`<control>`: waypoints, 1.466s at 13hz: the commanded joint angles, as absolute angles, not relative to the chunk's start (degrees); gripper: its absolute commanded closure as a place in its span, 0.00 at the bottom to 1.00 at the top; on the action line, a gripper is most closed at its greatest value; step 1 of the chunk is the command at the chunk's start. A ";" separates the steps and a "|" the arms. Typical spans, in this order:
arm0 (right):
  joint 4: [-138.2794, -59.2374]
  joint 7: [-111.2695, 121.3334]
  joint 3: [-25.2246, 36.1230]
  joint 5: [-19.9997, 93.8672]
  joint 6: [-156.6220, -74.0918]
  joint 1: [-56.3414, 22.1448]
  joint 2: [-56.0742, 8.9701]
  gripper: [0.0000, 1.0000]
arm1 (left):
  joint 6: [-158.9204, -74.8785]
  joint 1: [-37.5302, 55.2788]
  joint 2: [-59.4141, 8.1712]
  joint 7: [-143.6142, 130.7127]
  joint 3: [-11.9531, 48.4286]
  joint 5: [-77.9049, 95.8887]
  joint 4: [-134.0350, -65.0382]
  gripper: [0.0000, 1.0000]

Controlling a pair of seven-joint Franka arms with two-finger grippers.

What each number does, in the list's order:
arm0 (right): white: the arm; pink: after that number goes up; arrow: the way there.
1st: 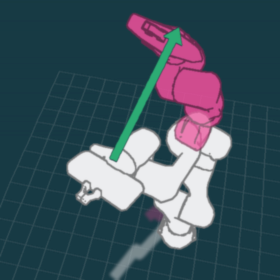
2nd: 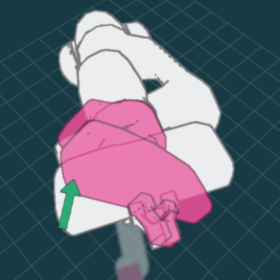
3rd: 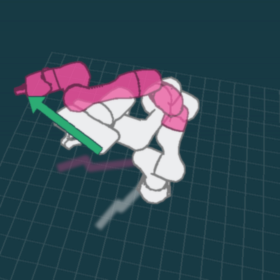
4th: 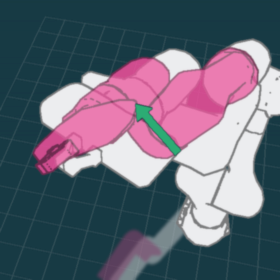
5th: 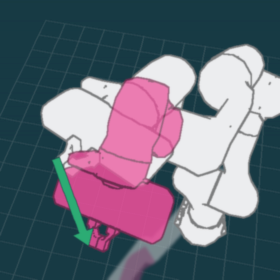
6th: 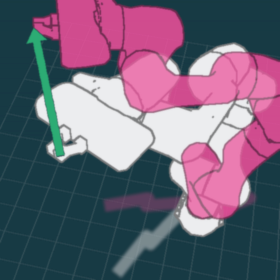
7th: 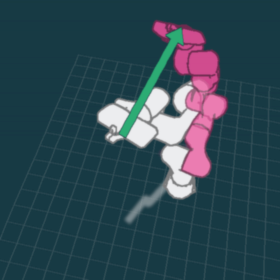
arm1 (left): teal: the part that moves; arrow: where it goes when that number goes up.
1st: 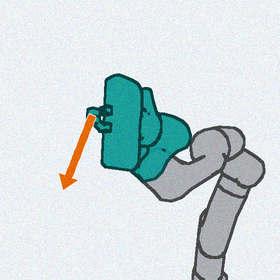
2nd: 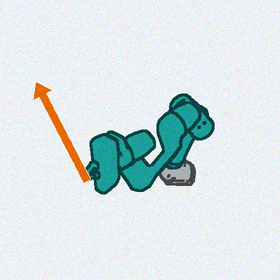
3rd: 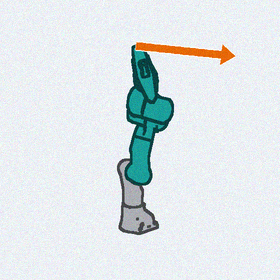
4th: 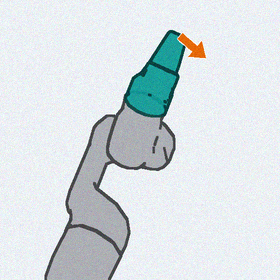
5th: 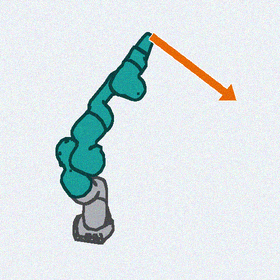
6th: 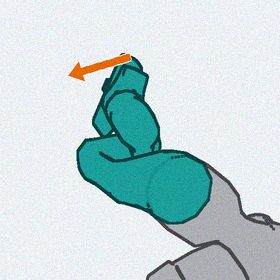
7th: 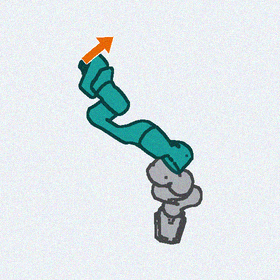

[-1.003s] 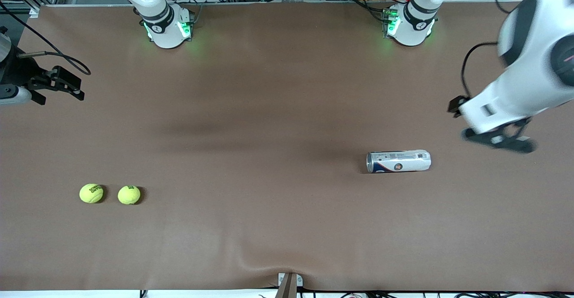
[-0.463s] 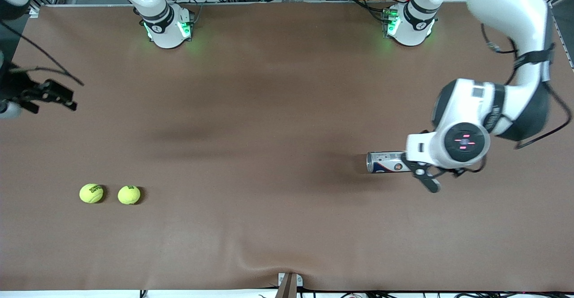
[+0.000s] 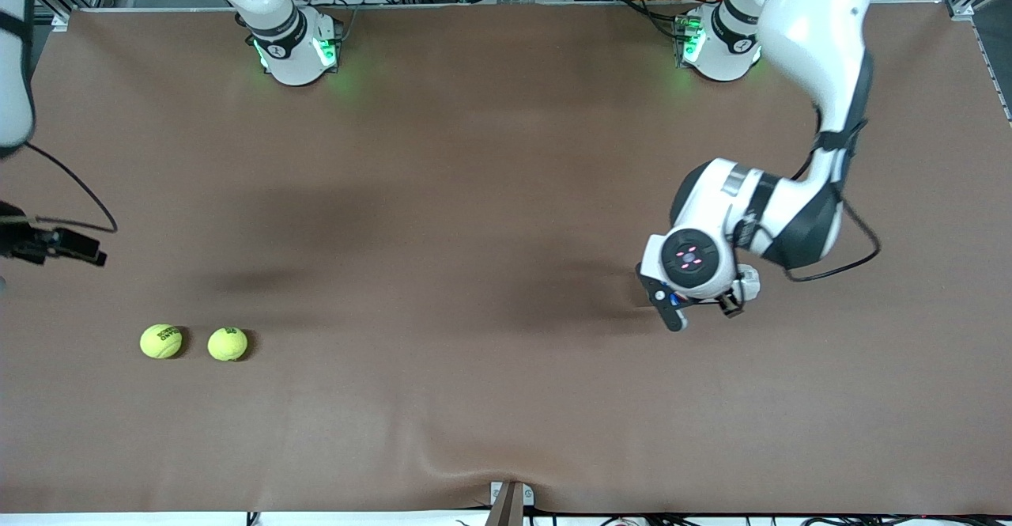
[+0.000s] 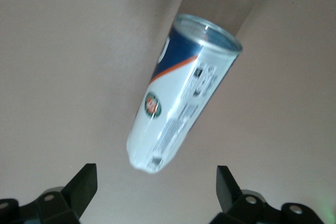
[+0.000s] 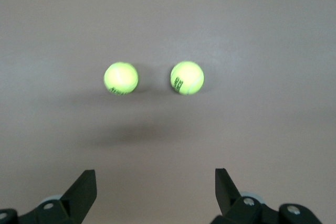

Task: Insert tennis ball vertically with right arm
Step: 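Lift the can upright with the left gripper while the right gripper reaches a ball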

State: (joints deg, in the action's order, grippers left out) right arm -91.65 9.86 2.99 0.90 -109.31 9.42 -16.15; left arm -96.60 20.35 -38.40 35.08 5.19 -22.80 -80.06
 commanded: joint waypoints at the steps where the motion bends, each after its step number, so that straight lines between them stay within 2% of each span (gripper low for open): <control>1: -89.12 11.86 2.29 0.53 -113.01 11.07 -21.34 0.00 | -97.03 21.80 -40.51 34.64 4.83 -25.48 -79.10 0.00; 10: -89.03 15.47 2.29 0.35 -128.57 12.74 -35.58 0.00 | -99.31 24.52 -47.28 27.86 4.83 -31.02 -79.45 0.00; 16: -89.03 15.38 2.29 0.53 -136.66 12.83 -40.60 0.00 | -100.81 24.70 -49.66 26.02 4.92 -33.05 -79.54 0.00; 19: -89.03 15.21 2.29 1.05 -137.72 12.83 -42.79 0.00 | -102.30 24.61 -49.75 26.02 4.92 -33.13 -80.15 0.00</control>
State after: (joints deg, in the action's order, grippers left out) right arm -90.68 14.71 3.02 0.93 -136.95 11.89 -40.60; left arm -101.29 24.21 -49.60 26.93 5.14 -31.69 -80.03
